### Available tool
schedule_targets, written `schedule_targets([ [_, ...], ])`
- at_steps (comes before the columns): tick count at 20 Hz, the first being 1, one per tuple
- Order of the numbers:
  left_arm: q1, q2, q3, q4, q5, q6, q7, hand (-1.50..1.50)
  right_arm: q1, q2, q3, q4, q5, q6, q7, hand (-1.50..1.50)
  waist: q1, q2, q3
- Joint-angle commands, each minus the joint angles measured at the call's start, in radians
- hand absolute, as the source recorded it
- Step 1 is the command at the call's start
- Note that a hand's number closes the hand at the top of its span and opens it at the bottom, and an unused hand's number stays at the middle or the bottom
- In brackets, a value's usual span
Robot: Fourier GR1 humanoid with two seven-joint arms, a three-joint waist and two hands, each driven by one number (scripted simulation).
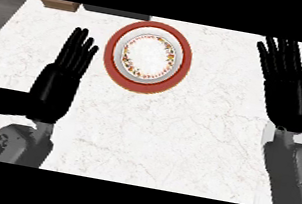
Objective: Pick the sweet potato from the plate and place it in the plate
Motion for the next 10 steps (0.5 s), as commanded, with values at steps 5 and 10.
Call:
schedule_targets([
  [5,0.159,0.283,0.042,0.117,-0.22,0.026,0.001,0.0,0.12,-0.083,-0.11,0.069,-0.388,0.308,0.201,-1.5,-0.009,0.017,-0.019],
  [10,0.281,0.36,0.048,0.134,-0.265,0.019,-0.02,0.0,0.273,-0.349,-0.319,0.165,-0.293,0.439,0.04,-1.5,-0.036,0.012,-0.026],
])
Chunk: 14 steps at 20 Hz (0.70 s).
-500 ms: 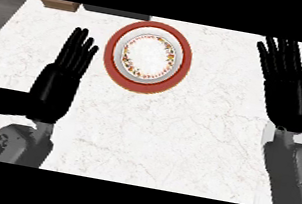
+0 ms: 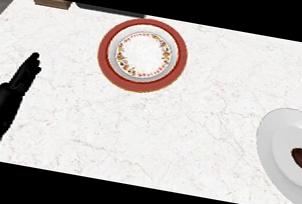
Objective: Pick the sweet potato from the plate and place it in the plate
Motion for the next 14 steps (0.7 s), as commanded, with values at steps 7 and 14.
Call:
schedule_targets([
  [7,0.109,0.059,0.022,0.023,-0.084,0.001,-0.038,0.0,0.212,-0.225,-0.323,0.321,-0.234,0.45,-0.134,-1.5,-0.003,-0.002,-0.005],
  [14,0.105,0.037,0.047,0.097,-0.085,-0.022,-0.112,0.0,0.216,-0.424,-0.295,0.375,-0.006,0.712,-0.171,-1.5,0.006,0.003,-0.005],
])
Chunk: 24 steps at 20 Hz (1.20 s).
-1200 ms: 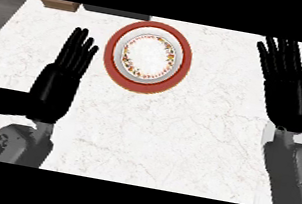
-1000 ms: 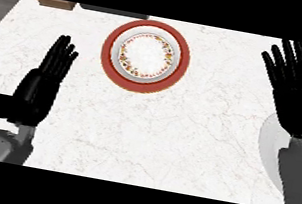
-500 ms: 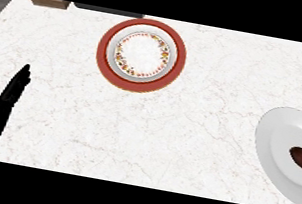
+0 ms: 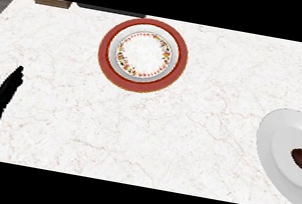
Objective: Pick the sweet potato from the plate and place it in the plate
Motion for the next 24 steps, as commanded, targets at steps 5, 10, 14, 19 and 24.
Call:
schedule_targets([
  [5,0.012,-0.014,-0.009,-0.008,-0.022,-0.001,-0.01,0.0,-0.002,-0.172,0.034,-0.038,0.347,0.16,-0.083,-1.5,0.019,0.003,0.003],
  [10,-0.009,-0.038,-0.007,0.025,-0.043,-0.002,-0.009,0.0,-0.079,-0.14,0.13,-0.045,0.558,0.09,-0.14,-1.5,0.016,0.003,0.0],
  [14,0.028,-0.042,0.001,0.011,-0.036,-0.016,-0.053,0.0,-0.107,-0.163,0.21,0.007,0.708,0.105,-0.215,-1.5,0.029,0.006,0.002],
  [19,-0.036,-0.034,0.017,0.025,-0.048,-0.029,-0.013,0.0,-0.141,-0.168,0.326,0.021,0.842,0.08,-0.309,-1.5,0.021,0.006,0.002],
  [24,-0.034,-0.05,0.004,-0.011,-0.047,-0.033,0.032,0.0,-0.164,-0.196,0.461,0.025,1.003,-0.003,-0.403,-1.5,0.028,0.007,0.003],
])
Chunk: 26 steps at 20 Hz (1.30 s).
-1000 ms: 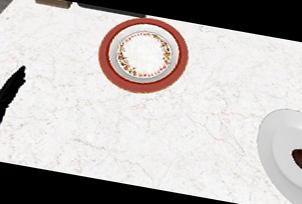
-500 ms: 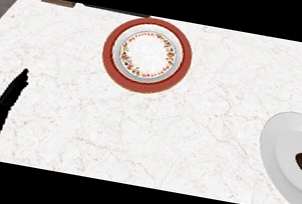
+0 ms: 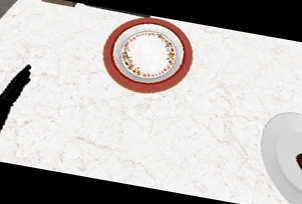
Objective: Pick the sweet potato from the plate and place it in the plate
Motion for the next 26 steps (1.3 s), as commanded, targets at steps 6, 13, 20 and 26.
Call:
schedule_targets([
  [6,-0.011,0.019,0.036,-0.007,0.001,-0.029,0.019,0.0,-0.014,-0.015,0.213,0.119,0.235,-0.047,-0.373,-1.5,-0.004,-0.001,0.0],
  [13,0.005,-0.02,0.024,0.0,-0.028,-0.011,-0.009,0.0,-0.079,0.019,0.333,0.256,0.291,-0.114,-0.476,-1.5,0.001,0.0,-0.001],
  [20,0.014,-0.031,0.033,0.013,-0.035,-0.029,-0.026,0.0,-0.188,0.067,0.432,0.376,0.341,-0.154,-0.5,-1.5,0.005,0.001,-0.002],
  [26,0.032,-0.034,0.047,0.009,-0.041,-0.042,-0.033,0.0,-0.222,0.095,0.491,0.478,0.386,-0.225,-0.558,-1.5,0.001,-0.002,-0.002],
])
